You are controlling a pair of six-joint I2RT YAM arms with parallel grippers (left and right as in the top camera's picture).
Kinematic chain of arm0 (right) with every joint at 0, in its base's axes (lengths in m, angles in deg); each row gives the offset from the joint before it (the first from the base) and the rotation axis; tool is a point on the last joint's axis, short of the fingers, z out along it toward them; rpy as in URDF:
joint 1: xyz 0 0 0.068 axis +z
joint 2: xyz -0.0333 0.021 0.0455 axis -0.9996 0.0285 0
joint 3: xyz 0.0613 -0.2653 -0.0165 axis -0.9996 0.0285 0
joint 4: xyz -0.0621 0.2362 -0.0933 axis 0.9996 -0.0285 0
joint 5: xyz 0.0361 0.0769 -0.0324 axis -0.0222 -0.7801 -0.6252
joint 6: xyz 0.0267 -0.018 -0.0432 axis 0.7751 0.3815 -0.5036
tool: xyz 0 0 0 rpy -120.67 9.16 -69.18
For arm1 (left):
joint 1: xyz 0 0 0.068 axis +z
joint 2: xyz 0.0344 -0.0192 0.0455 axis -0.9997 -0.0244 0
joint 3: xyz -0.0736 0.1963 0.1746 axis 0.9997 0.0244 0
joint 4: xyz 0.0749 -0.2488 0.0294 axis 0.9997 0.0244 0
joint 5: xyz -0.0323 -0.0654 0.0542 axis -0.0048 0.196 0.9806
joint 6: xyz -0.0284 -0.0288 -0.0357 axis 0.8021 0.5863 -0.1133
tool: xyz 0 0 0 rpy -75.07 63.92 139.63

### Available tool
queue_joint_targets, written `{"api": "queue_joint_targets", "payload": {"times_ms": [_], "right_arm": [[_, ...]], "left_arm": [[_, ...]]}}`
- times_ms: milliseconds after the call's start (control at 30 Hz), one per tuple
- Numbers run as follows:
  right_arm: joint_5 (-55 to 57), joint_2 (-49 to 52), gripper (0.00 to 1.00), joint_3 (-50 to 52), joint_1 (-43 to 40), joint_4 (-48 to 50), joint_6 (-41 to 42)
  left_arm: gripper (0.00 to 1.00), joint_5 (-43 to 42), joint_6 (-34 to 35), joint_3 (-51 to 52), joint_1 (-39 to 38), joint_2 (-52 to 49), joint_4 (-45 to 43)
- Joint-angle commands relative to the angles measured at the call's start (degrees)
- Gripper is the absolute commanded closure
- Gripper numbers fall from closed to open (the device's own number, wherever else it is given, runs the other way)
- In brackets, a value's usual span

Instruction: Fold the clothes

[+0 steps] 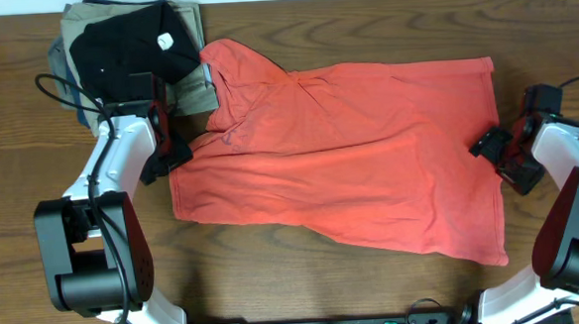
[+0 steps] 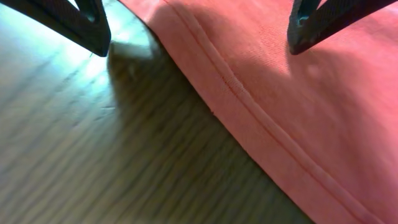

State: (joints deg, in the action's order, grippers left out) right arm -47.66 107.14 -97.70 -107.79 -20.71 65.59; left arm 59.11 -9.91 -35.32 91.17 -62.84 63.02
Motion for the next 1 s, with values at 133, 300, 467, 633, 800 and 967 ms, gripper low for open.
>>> {"api": "queue_joint_targets", "payload": {"times_ms": [133,300,467,633,800,967], "right_arm": [[-3.3,4.9,0.42,0.3,0.0,-0.1,0.1],[-2.0,5.2,0.99,-0.5,-0.3,-0.6,1.6],[-0.4,5.2,0.99,-5.1,-1.5,-3.8,2.1],[3.3,5.2,0.99,-12.6,-4.1,-9.6,2.3],[3.4,5.2,0.99,-23.4,-8.4,-14.3,3.6],[0.9,5.2,0.96,-34.0,-11.3,-20.5,3.7]], "left_arm": [[0.22,-2.5,-1.0,-0.7,0.2,0.2,3.8],[0.21,-2.5,-1.0,-0.7,0.2,0.2,8.5],[0.10,-2.5,-1.0,-0.7,0.2,0.2,11.4],[0.08,-2.5,-1.0,-0.7,0.2,0.2,13.4],[0.10,-2.7,-2.3,-0.7,-0.2,0.2,14.5],[0.11,-3.0,-3.2,-0.7,-2.5,0.3,16.4]]}}
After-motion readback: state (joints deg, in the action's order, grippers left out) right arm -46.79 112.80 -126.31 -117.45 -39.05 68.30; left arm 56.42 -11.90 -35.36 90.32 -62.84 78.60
